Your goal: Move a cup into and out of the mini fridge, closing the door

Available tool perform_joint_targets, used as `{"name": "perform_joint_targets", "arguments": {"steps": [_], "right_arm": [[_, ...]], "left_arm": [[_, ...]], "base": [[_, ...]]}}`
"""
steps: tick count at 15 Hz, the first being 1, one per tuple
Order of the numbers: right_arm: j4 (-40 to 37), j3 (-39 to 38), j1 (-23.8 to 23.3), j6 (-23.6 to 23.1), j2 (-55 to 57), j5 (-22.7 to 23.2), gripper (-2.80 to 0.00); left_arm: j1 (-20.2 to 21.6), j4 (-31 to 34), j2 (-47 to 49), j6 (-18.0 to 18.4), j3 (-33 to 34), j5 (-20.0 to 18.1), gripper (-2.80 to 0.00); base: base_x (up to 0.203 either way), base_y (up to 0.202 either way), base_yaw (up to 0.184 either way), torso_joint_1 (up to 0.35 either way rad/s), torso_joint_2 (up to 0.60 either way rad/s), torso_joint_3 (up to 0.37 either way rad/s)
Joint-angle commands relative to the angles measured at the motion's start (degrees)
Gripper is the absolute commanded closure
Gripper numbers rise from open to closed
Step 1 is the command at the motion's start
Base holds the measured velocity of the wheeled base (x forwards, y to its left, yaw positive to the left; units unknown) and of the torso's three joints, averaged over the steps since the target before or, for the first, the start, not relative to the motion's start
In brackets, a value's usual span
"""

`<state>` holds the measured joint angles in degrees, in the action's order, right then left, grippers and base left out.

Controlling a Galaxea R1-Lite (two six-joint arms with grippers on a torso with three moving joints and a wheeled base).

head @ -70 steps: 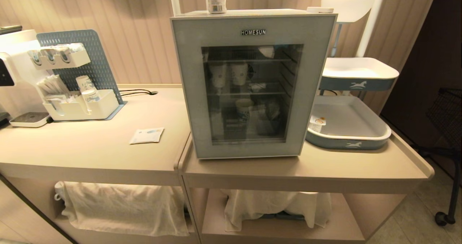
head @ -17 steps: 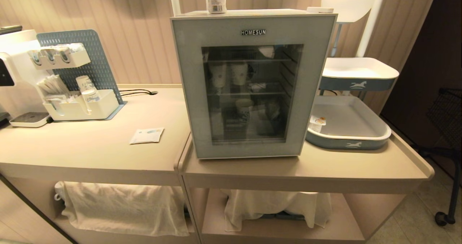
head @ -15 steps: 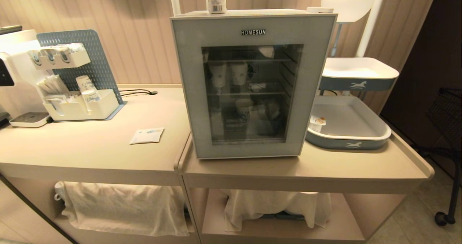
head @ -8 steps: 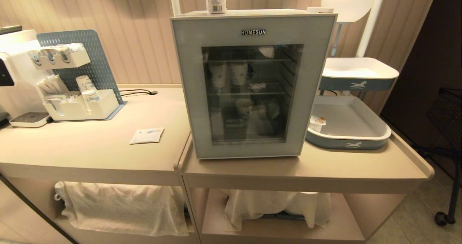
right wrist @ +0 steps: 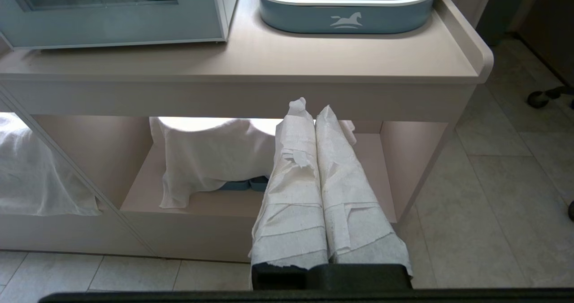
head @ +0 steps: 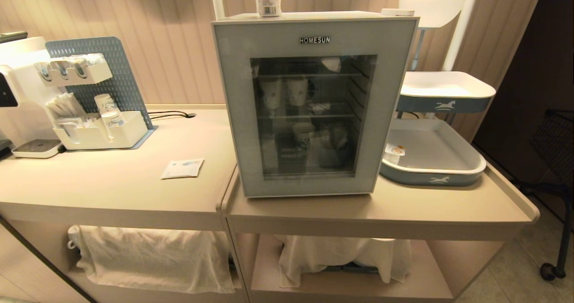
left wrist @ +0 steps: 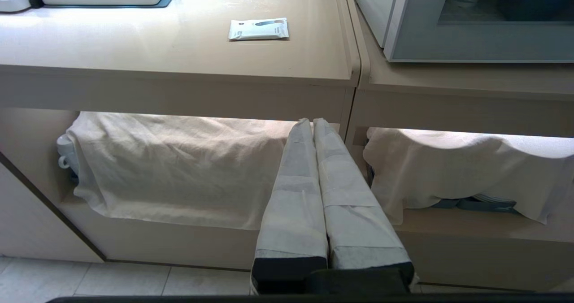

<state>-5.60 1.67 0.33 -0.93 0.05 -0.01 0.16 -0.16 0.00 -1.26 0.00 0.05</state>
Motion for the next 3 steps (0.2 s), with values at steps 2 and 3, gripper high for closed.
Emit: {"name": "perform_joint_targets", "arguments": {"steps": [2,3], "right_arm": [[0.0,0.0,0.0,0.0,0.0,0.0,0.00],[0.0,0.0,0.0,0.0,0.0,0.0,0.00]], "left_arm": [[0.0,0.0,0.1,0.4,0.0,0.0,0.00],[0.0,0.0,0.1,0.3,0.0,0.1,0.00]], "base": [[0.000,0.000,0.000,0.000,0.00,0.000],[0.000,0.000,0.000,0.000,0.00,0.000]]}}
